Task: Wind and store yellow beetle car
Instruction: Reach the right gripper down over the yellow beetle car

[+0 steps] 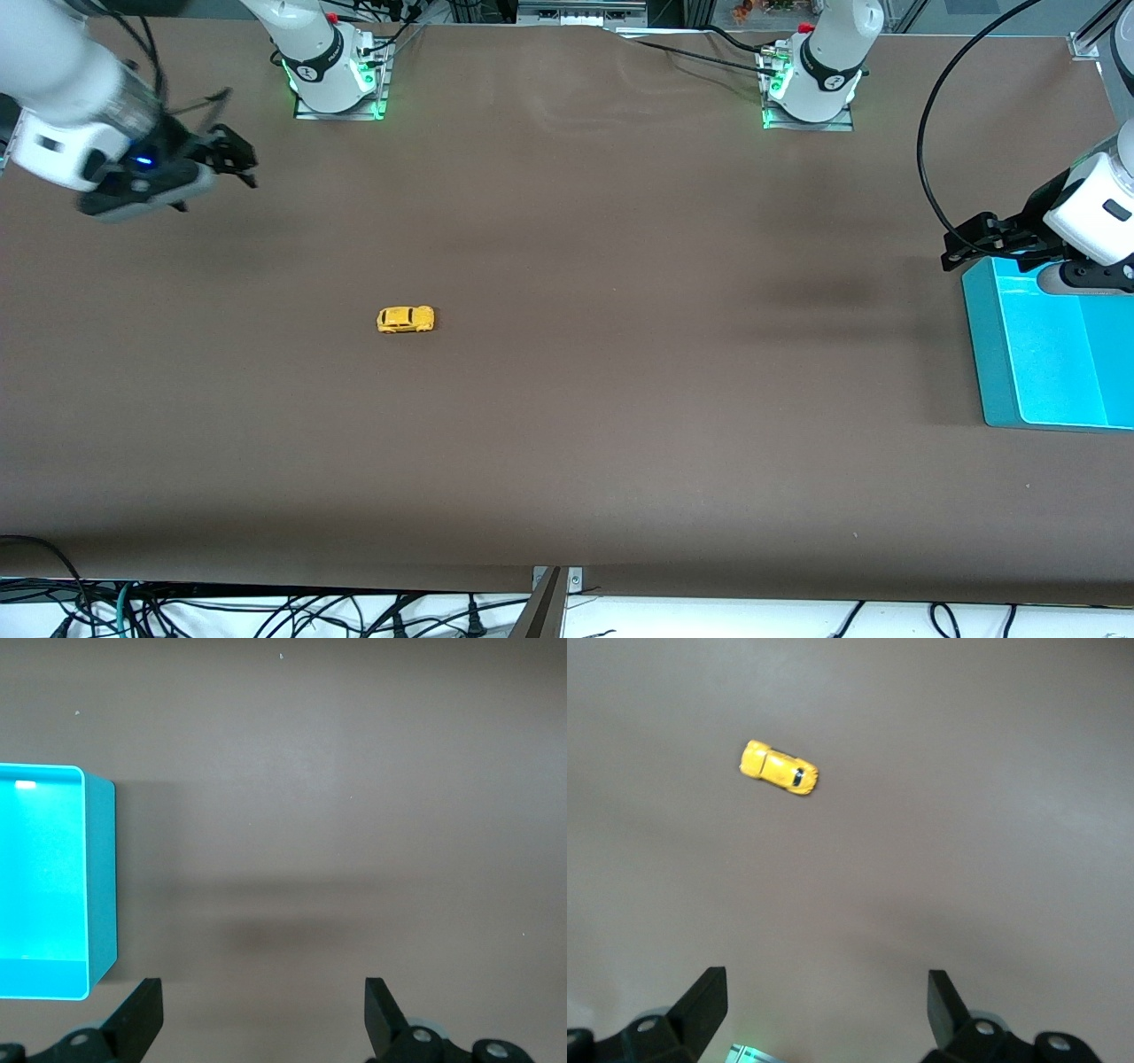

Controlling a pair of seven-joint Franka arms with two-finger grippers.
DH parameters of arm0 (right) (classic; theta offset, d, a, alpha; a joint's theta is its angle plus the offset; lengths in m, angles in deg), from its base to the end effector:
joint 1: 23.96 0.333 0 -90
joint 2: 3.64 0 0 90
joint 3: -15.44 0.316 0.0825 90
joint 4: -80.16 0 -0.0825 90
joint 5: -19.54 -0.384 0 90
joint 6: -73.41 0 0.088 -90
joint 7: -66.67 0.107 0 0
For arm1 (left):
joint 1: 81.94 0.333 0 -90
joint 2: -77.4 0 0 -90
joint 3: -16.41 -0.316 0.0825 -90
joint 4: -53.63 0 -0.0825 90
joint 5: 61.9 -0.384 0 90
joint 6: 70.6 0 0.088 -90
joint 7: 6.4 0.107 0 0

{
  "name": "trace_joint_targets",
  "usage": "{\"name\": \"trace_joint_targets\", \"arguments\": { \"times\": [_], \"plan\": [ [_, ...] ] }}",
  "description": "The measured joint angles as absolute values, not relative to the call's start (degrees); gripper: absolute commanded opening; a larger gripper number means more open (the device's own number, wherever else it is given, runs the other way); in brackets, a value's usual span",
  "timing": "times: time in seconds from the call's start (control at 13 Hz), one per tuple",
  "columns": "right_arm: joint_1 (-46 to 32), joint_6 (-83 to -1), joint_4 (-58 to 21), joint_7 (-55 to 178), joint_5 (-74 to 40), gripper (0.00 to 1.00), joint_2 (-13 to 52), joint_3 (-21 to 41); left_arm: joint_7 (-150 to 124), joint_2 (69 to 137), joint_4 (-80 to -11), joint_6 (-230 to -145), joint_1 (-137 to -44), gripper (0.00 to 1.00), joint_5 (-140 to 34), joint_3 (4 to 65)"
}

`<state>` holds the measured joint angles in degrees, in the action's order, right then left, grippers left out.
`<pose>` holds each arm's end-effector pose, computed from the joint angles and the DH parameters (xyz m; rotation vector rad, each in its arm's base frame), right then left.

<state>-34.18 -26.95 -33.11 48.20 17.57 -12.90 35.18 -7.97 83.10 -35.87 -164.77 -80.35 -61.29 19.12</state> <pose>0.4972 0.0951 0.5277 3.0369 0.7351 -0.1160 0.5893 -0.0113 0.5781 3.1265 0.0139 -0.0285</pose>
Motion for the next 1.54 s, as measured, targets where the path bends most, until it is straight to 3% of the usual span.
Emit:
{"name": "trace_joint_targets", "arguments": {
  "times": [0.38,0.77,1.15,1.54],
  "plan": [
    [-34.1,-43.2,-44.7,35.8,17.6,1.0,-10.3,42.5,-8.0,83.1,-35.8,-164.8,-80.3,1.0,-61.3,19.1],
    [-34.1,-61.5,-46.8,17.2,18.9,1.0,3.9,44.8,-8.0,83.2,-35.7,-164.8,-80.3,1.0,-61.3,19.1],
    [-34.2,-69.9,-44.5,12.6,29.7,1.0,14.2,44.8,-8.0,83.5,-35.7,-164.8,-80.3,1.0,-61.3,19.1],
    [-34.1,-74.4,-44.1,12.4,36.3,0.99,19.5,44.8,-8.0,83.6,-35.7,-164.8,-80.3,1.0,-61.3,19.1]
  ]
}}
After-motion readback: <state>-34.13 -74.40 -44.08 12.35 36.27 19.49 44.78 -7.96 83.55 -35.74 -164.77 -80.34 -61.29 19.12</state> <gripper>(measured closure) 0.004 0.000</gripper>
